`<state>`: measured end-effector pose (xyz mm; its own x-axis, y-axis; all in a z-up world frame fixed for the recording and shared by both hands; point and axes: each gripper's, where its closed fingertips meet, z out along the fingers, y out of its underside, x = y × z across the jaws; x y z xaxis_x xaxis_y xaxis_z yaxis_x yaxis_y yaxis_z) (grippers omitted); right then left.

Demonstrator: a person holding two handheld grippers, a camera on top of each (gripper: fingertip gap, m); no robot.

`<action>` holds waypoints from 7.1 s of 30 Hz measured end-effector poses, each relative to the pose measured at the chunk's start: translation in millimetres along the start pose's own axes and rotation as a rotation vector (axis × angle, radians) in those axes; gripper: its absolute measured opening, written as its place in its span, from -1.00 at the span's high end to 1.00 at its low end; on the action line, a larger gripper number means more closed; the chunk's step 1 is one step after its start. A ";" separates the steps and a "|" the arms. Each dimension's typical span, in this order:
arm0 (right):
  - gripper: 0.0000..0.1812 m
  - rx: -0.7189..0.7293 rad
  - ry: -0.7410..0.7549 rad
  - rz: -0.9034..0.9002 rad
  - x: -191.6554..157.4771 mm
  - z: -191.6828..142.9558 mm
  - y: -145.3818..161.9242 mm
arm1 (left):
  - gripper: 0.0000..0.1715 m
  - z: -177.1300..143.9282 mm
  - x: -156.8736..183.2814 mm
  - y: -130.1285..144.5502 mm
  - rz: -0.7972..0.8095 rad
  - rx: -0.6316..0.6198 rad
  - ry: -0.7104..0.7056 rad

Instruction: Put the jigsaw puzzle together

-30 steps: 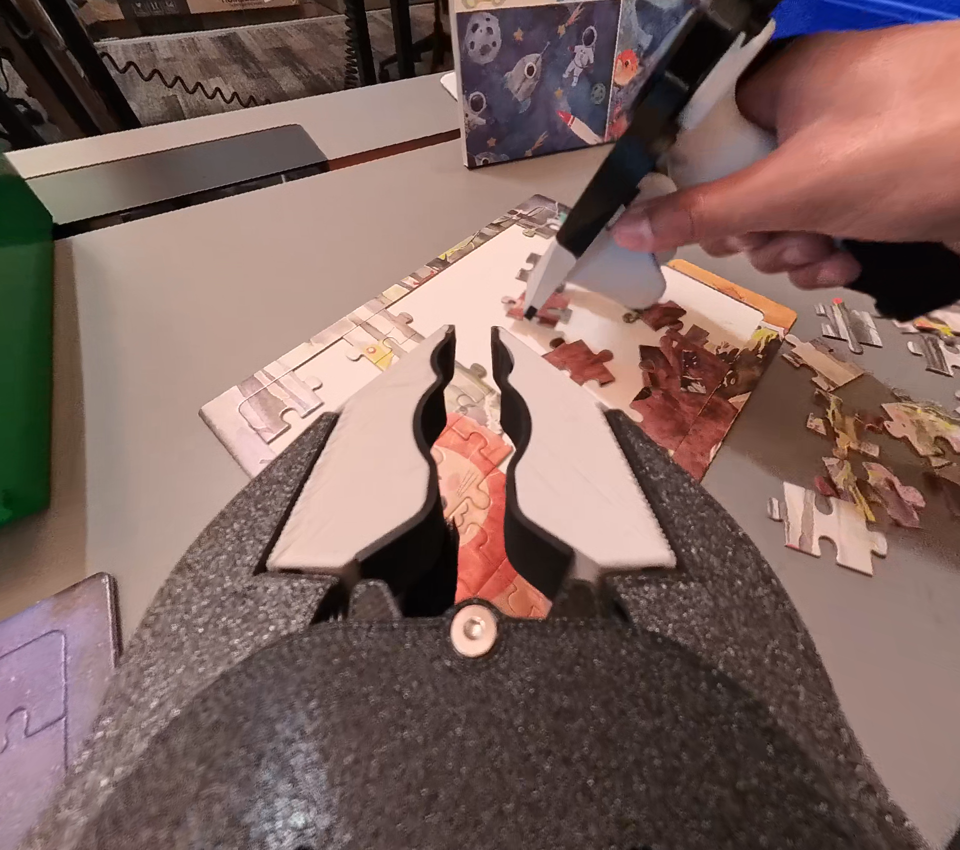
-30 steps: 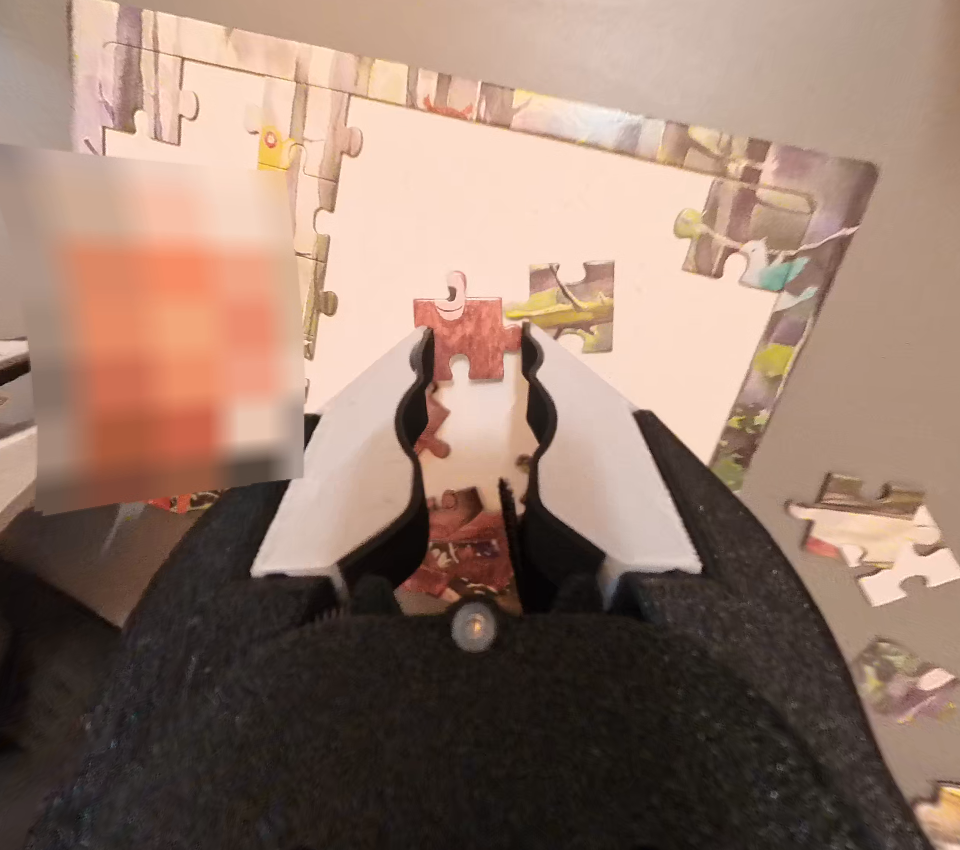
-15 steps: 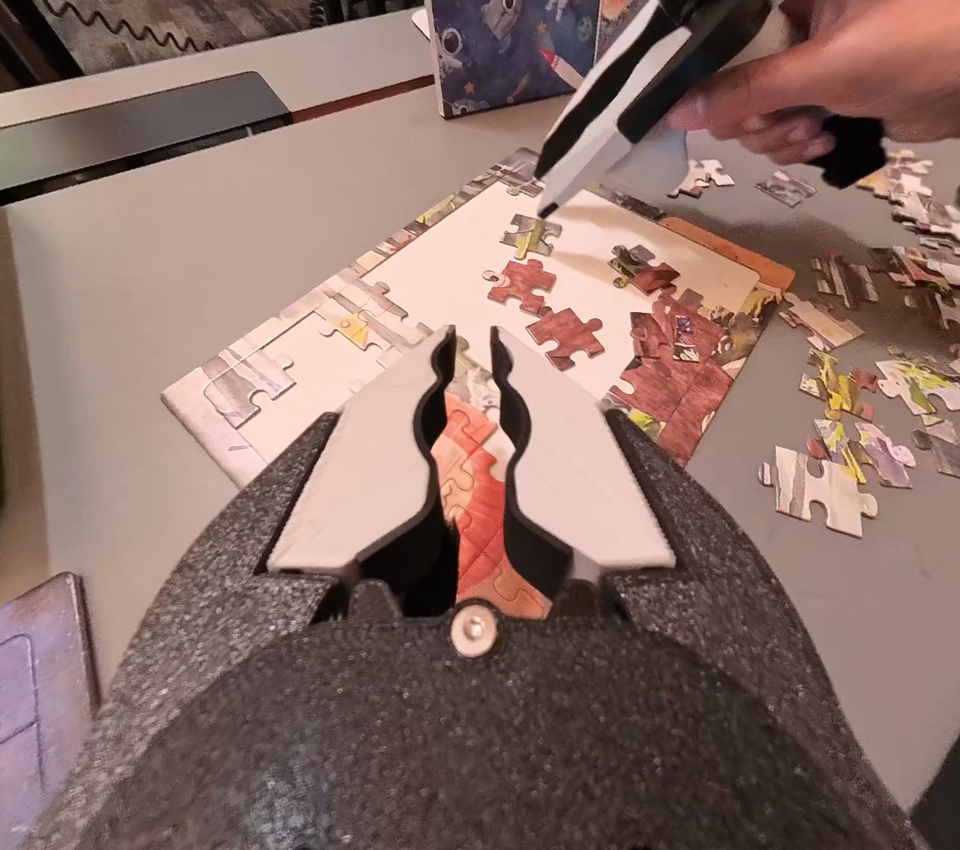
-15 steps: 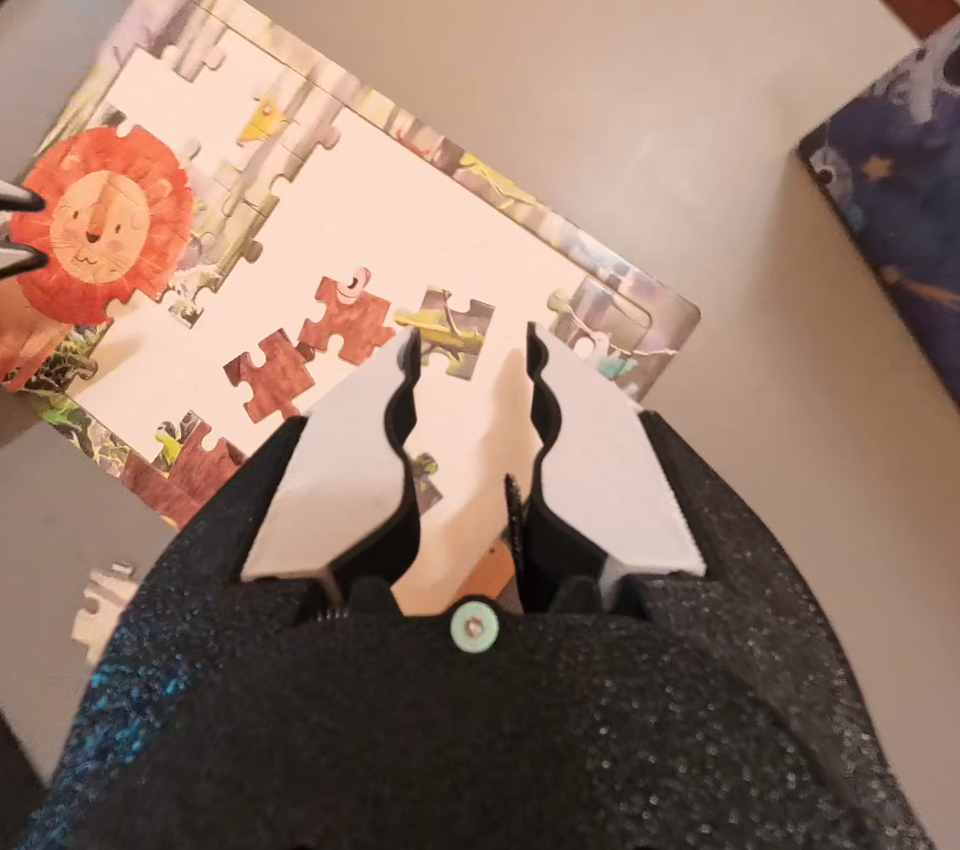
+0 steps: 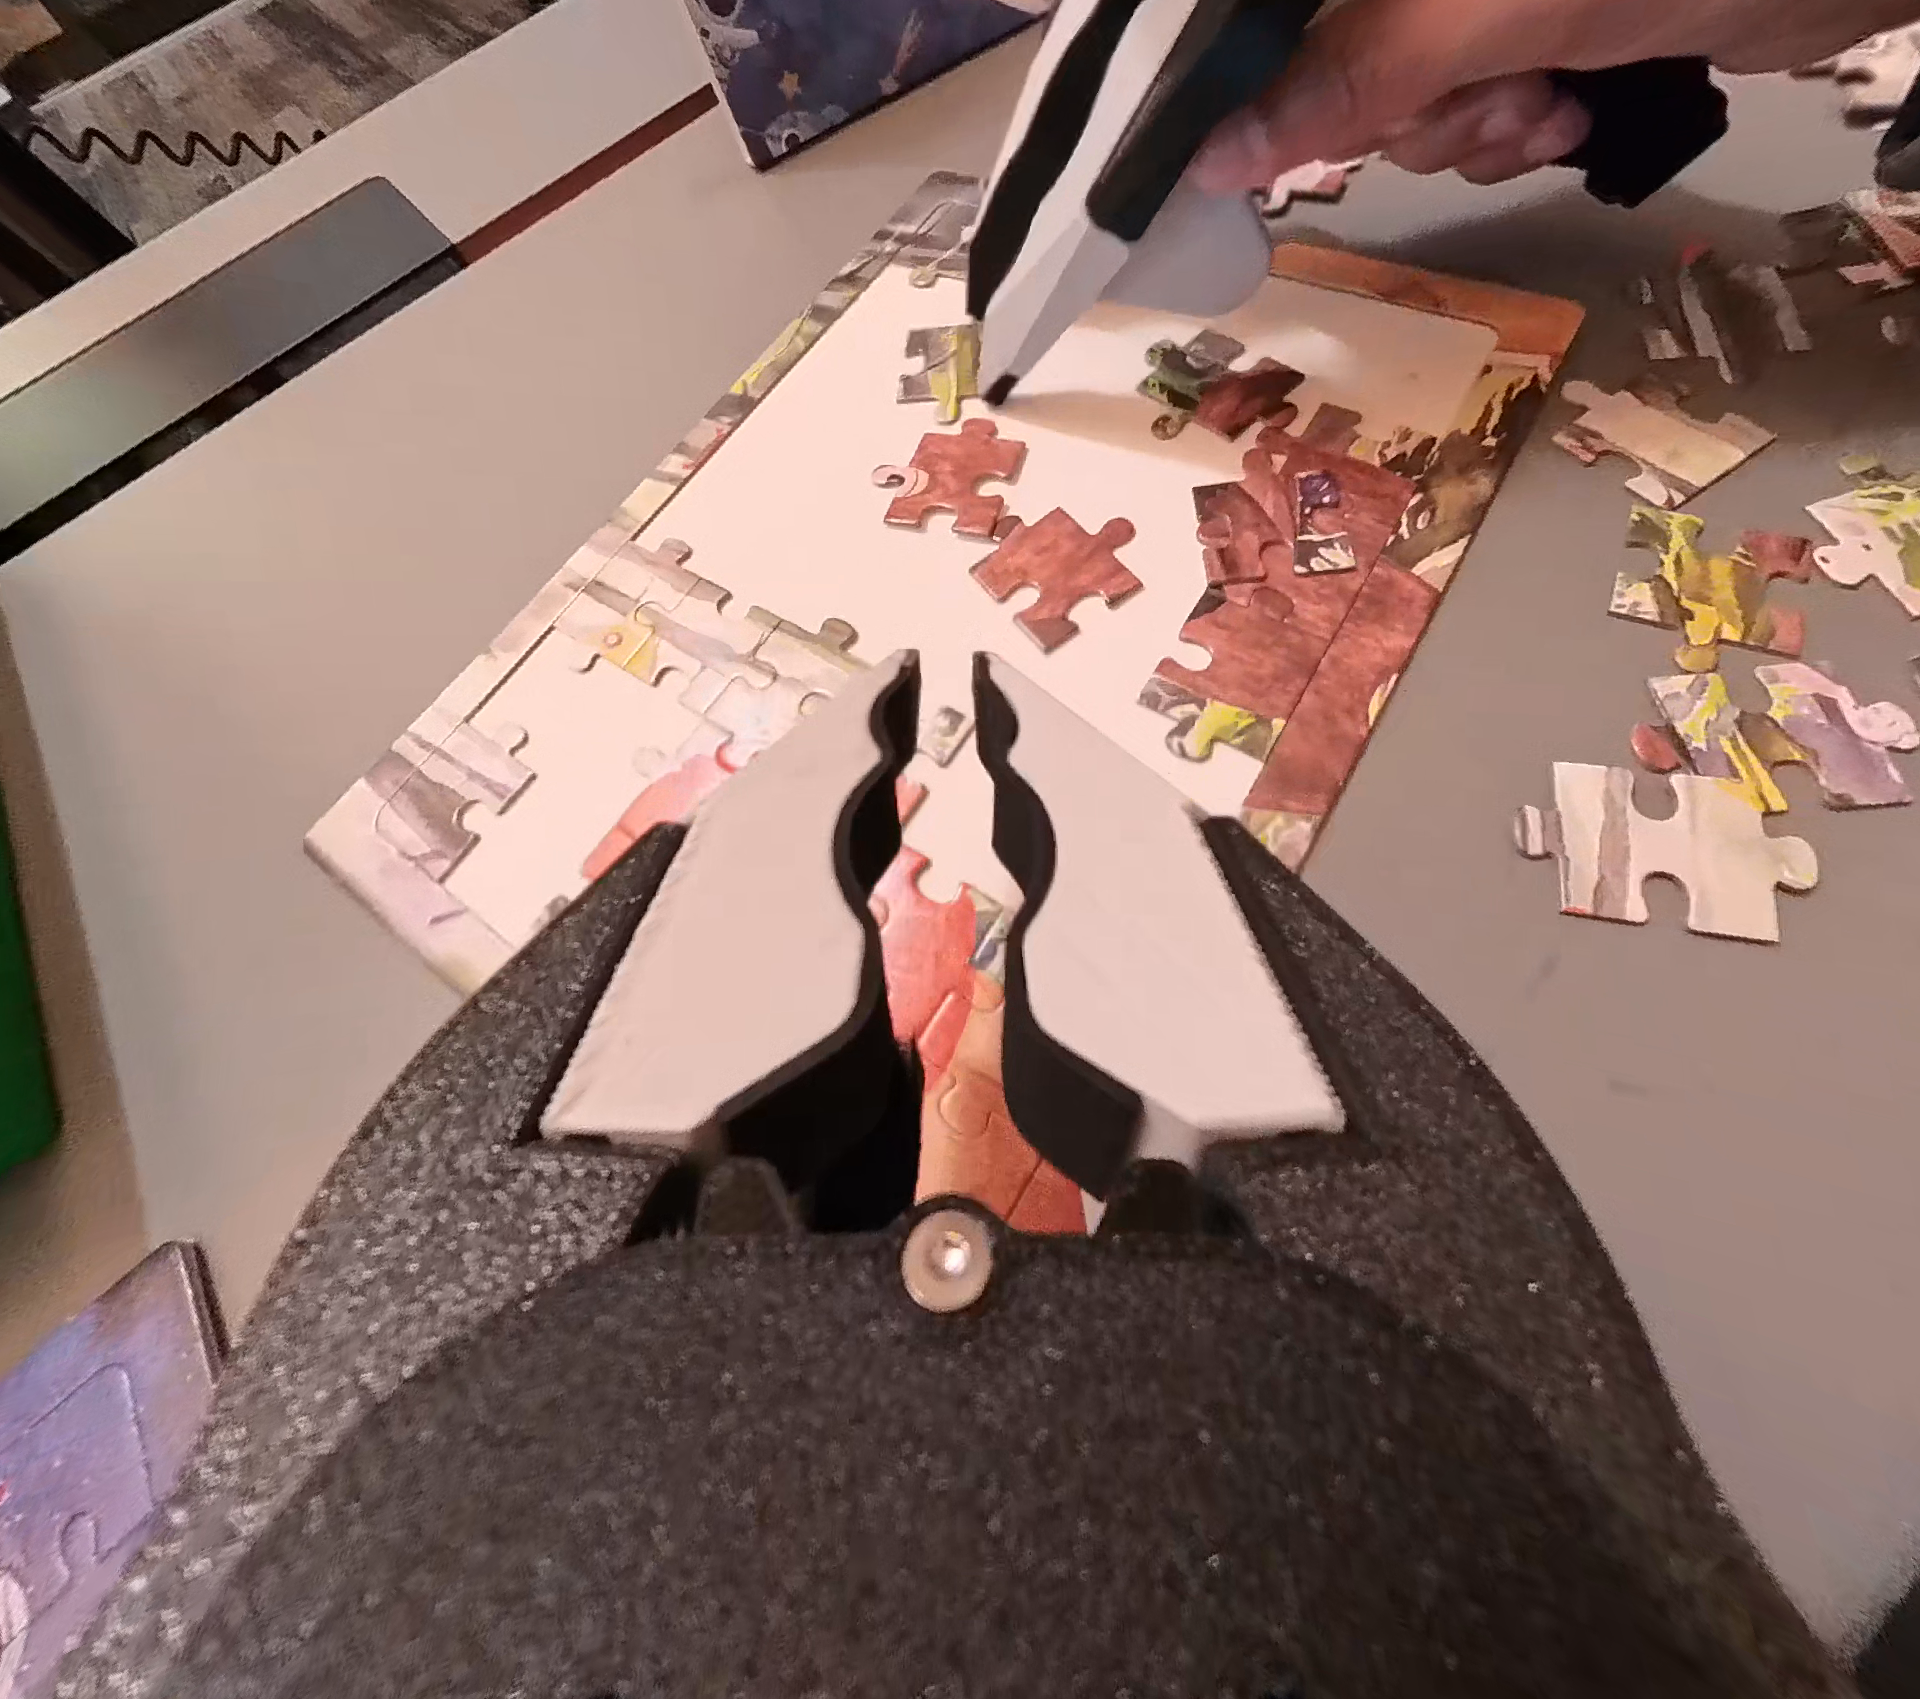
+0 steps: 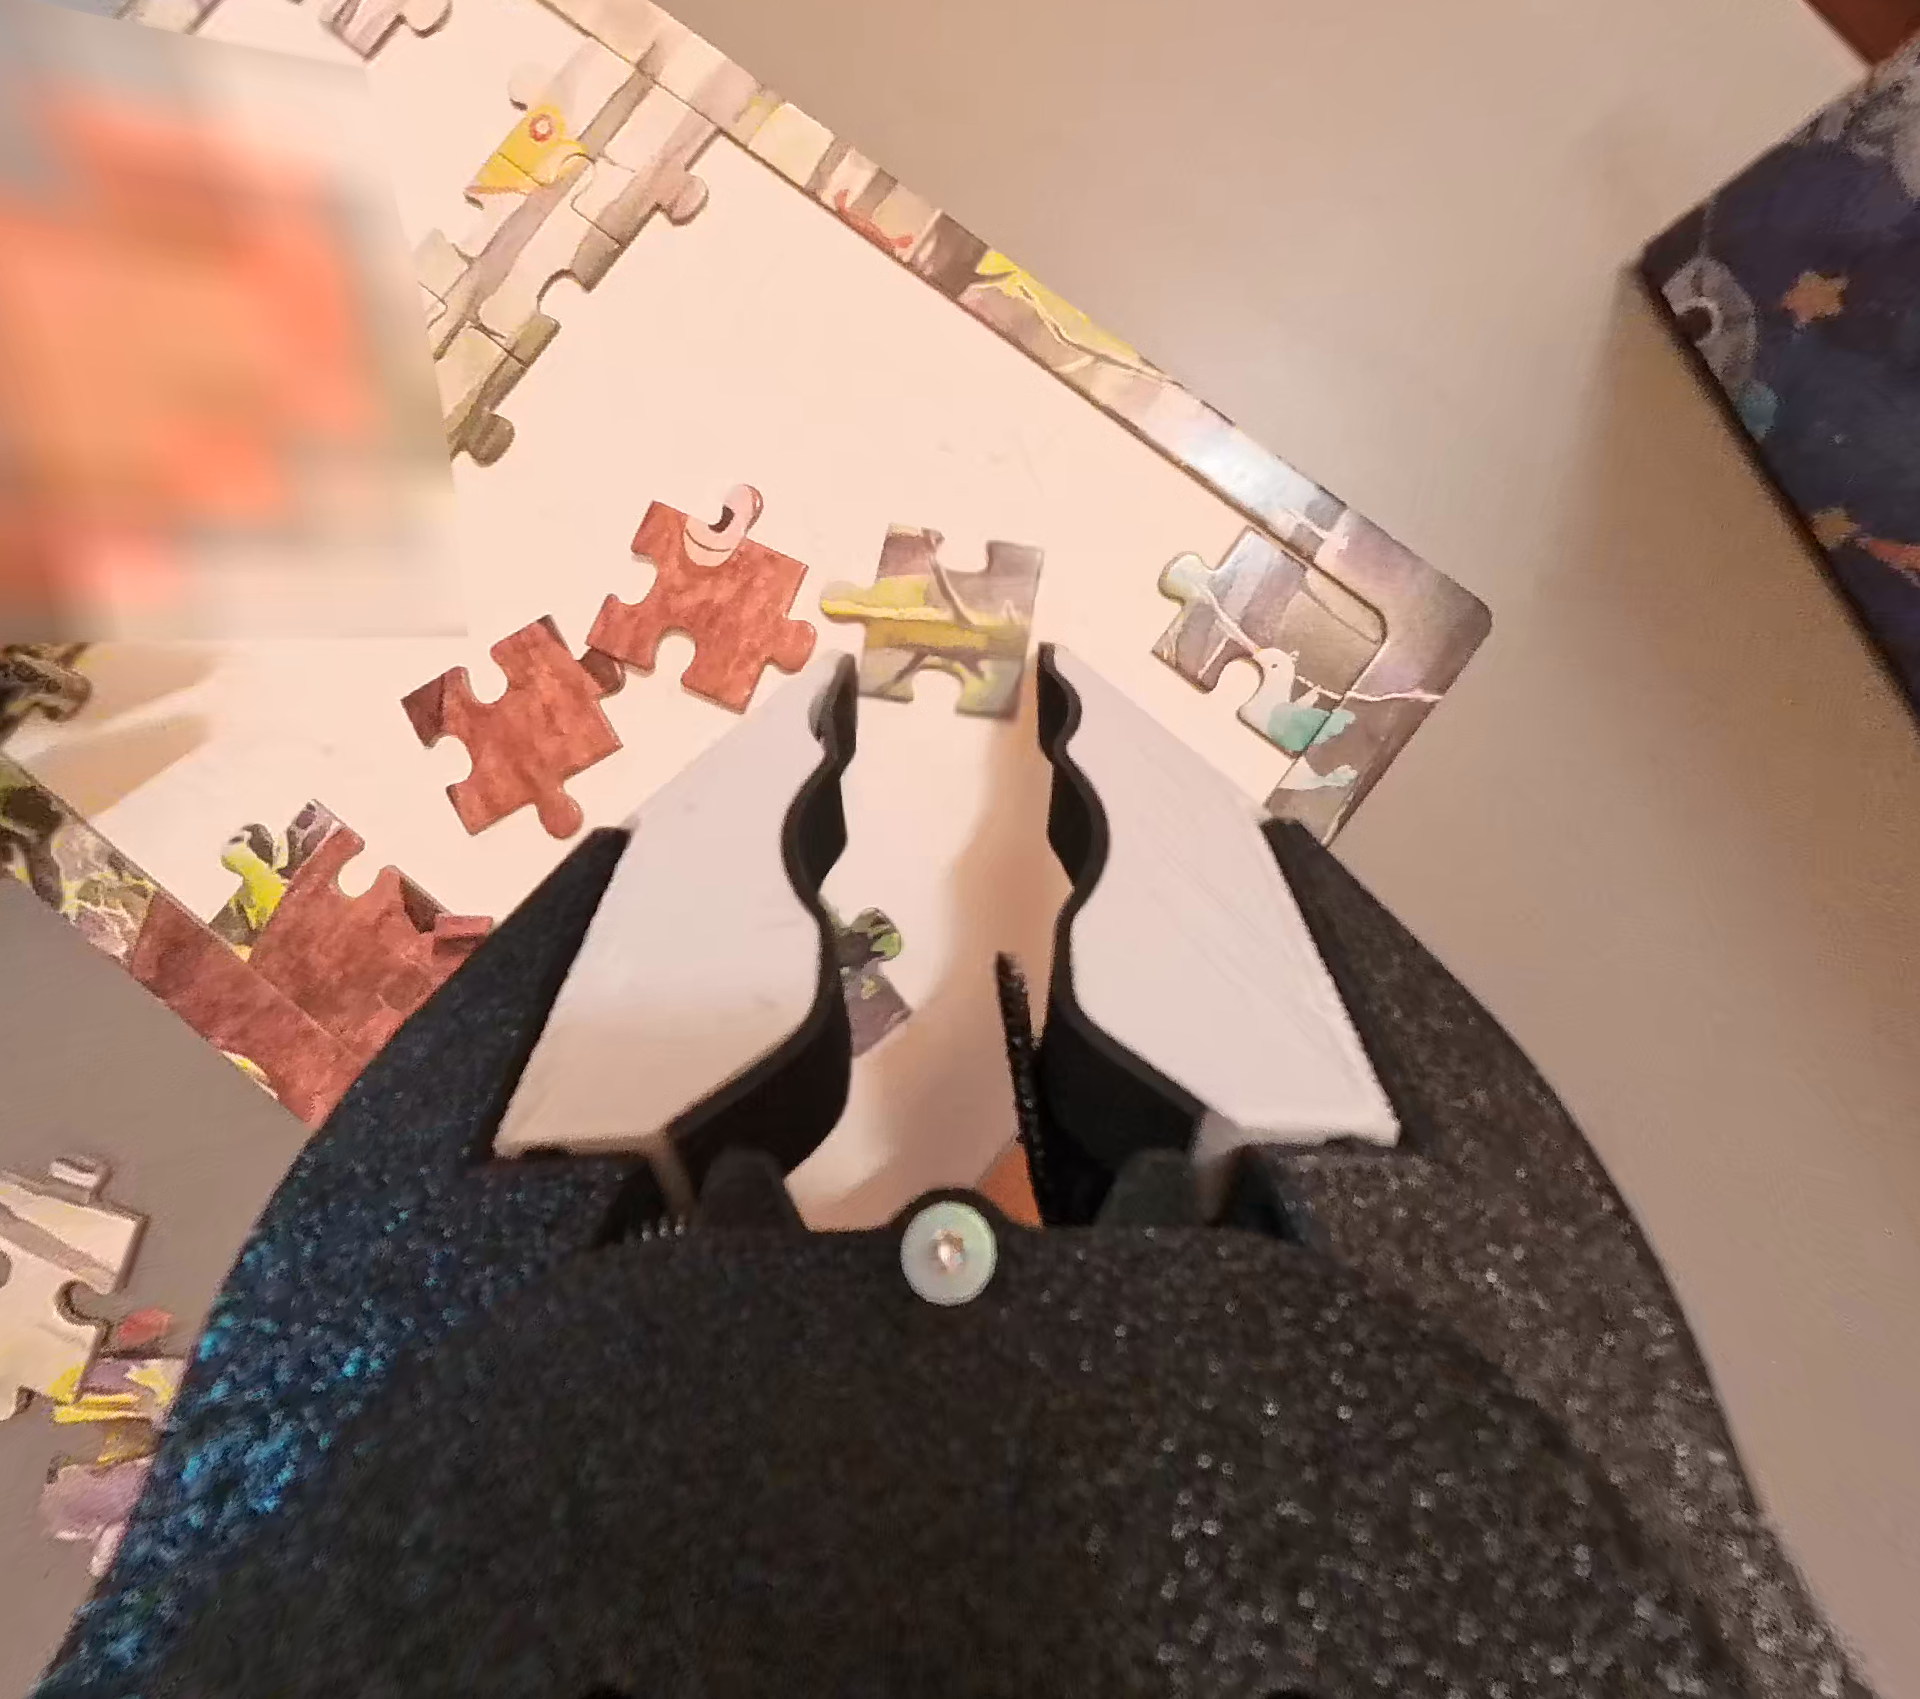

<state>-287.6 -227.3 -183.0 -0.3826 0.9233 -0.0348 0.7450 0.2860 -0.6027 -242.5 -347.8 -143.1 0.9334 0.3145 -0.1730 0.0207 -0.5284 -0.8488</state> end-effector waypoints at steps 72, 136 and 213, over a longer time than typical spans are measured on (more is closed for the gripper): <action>0.71 -0.023 -0.153 0.244 -9.1 -12.9 11.8 | 0.89 -0.2 -3.8 1.2 -0.006 0.003 -0.008; 0.80 -0.055 0.019 0.359 24.5 7.8 -24.3 | 0.89 -1.2 -4.3 0.4 -0.017 0.012 0.007; 1.00 -0.063 0.124 0.097 39.0 2.8 -7.2 | 1.00 13.0 38.3 27.3 0.324 -0.228 -0.022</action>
<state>-309.5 -194.0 -182.2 -0.2400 0.9707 0.0103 0.8093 0.2059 -0.5501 -210.8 -340.0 -179.4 0.8968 0.1181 -0.4265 -0.1924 -0.7639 -0.6160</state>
